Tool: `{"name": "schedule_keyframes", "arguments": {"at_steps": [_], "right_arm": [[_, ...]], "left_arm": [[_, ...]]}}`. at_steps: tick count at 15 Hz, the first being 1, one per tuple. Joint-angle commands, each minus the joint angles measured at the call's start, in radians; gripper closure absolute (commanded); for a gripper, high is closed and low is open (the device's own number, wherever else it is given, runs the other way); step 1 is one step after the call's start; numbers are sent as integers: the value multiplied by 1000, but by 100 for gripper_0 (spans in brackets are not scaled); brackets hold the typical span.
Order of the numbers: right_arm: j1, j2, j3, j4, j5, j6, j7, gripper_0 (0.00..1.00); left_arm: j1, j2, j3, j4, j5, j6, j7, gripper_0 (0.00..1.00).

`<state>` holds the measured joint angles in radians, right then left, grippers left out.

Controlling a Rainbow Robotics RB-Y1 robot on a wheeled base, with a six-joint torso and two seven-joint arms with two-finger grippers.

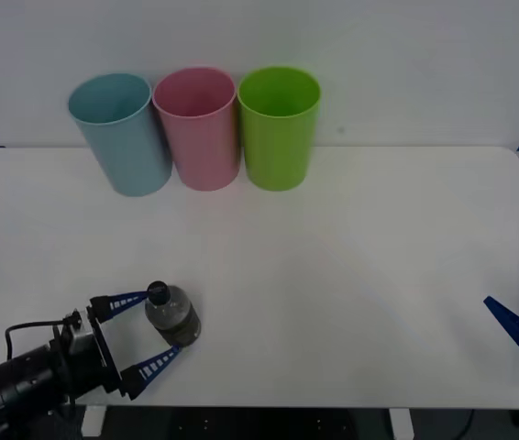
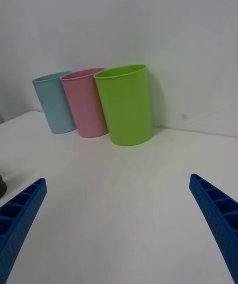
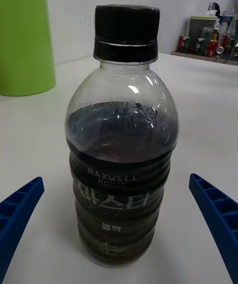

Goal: Grasp the object on the table and drop it into the matching bin: aluminum can to the light blue bin, PET bottle to the pink bin.

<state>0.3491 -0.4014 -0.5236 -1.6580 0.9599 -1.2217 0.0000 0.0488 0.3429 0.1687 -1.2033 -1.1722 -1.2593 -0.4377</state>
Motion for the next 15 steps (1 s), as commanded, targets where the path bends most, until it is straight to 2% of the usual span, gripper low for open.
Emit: {"name": "schedule_keyframes", "arguments": {"at_steps": [1,5,13,14,15], "right_arm": [[0,0,0,0,0,0,0,0],[0,0,0,0,0,0,0,0],[0,0,0,0,0,0,0,0],[0,0,0,0,0,0,0,0],[0,0,0,0,0,0,0,0]], "left_arm": [[-14,-31,2,1,-26,3,-1,0],[-30,-67,15,1,-69,6,1,0],[-35,-77,15,1,-76,6,2,0],[-35,-77,15,-1,-76,6,1,19],[-35,-77,15,1,-75,6,-3,43]]}}
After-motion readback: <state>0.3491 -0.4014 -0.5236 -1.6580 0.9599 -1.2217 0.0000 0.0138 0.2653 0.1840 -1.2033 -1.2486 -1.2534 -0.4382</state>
